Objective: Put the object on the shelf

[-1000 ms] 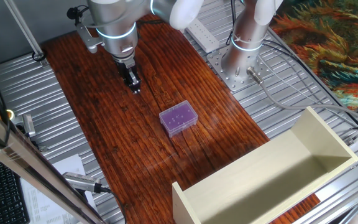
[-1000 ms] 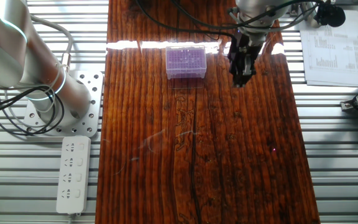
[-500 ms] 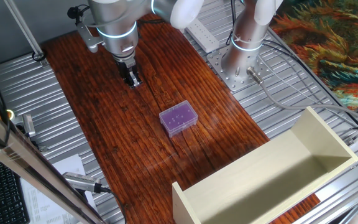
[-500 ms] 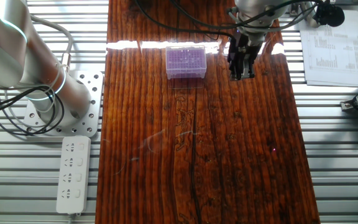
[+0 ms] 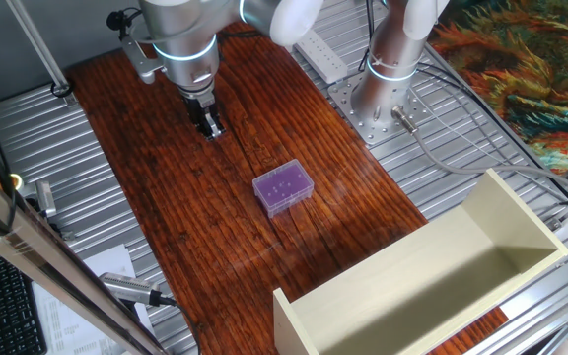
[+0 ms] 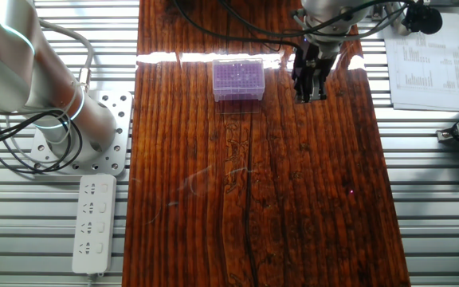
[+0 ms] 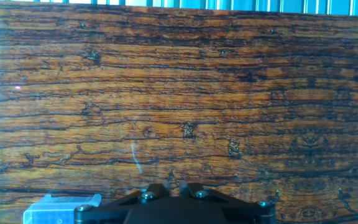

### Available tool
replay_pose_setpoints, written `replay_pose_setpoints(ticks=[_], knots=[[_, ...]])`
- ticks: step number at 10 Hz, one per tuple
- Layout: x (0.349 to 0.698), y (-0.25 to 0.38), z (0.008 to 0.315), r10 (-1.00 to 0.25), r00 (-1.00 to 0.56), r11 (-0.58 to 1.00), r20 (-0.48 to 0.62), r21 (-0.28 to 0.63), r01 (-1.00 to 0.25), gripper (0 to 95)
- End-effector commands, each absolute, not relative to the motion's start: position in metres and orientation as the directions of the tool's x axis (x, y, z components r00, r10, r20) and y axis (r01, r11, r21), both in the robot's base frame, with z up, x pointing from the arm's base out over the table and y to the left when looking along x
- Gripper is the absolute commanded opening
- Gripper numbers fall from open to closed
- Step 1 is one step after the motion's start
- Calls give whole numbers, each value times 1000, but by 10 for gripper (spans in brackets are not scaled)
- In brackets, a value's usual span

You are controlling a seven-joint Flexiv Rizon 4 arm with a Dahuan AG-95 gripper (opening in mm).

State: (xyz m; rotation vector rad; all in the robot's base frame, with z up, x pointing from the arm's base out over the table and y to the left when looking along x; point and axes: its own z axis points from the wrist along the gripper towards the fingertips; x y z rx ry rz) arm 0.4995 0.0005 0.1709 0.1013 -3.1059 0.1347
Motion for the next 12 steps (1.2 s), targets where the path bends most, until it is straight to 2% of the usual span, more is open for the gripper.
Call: replay_pose_setpoints(ticks=[1,12], knots=[[500,0,171,-63,-997,994,36,-88,-66,0],[500,3,170,-71,-997,994,36,-87,-74,0]])
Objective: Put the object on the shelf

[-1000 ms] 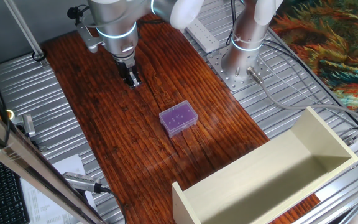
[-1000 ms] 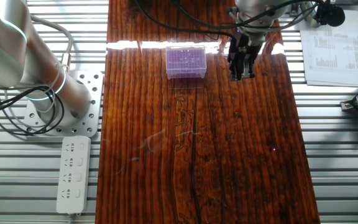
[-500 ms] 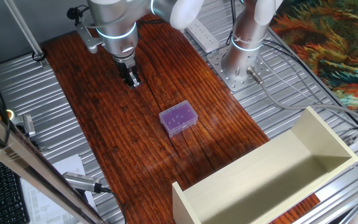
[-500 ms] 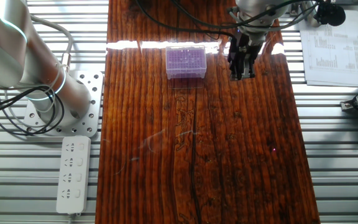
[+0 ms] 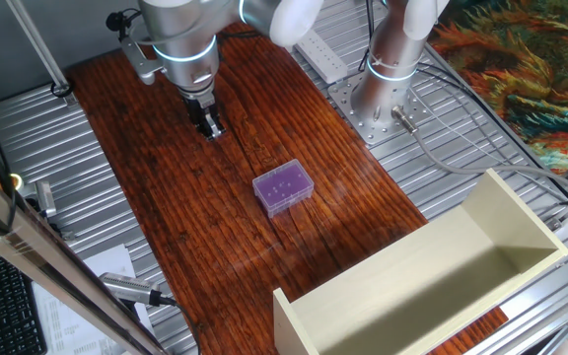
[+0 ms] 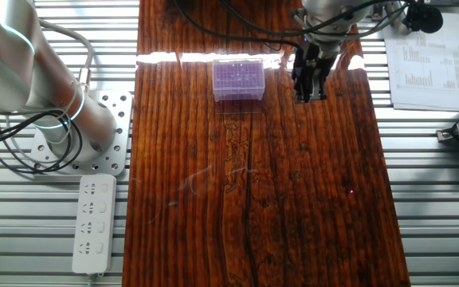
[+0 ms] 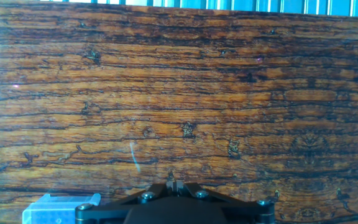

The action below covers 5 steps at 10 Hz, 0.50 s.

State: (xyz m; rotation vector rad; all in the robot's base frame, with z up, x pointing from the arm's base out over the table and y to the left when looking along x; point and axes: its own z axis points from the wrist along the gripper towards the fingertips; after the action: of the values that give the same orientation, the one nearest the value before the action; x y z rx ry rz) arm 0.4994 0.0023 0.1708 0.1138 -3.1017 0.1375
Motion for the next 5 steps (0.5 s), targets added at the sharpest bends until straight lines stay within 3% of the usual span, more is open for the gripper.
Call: replay_pose_setpoints(ticks=[1,5], knots=[[499,11,171,-57,-998,996,32,-71,-59,0],[499,33,168,2,-1000,997,30,-74,0,0]])
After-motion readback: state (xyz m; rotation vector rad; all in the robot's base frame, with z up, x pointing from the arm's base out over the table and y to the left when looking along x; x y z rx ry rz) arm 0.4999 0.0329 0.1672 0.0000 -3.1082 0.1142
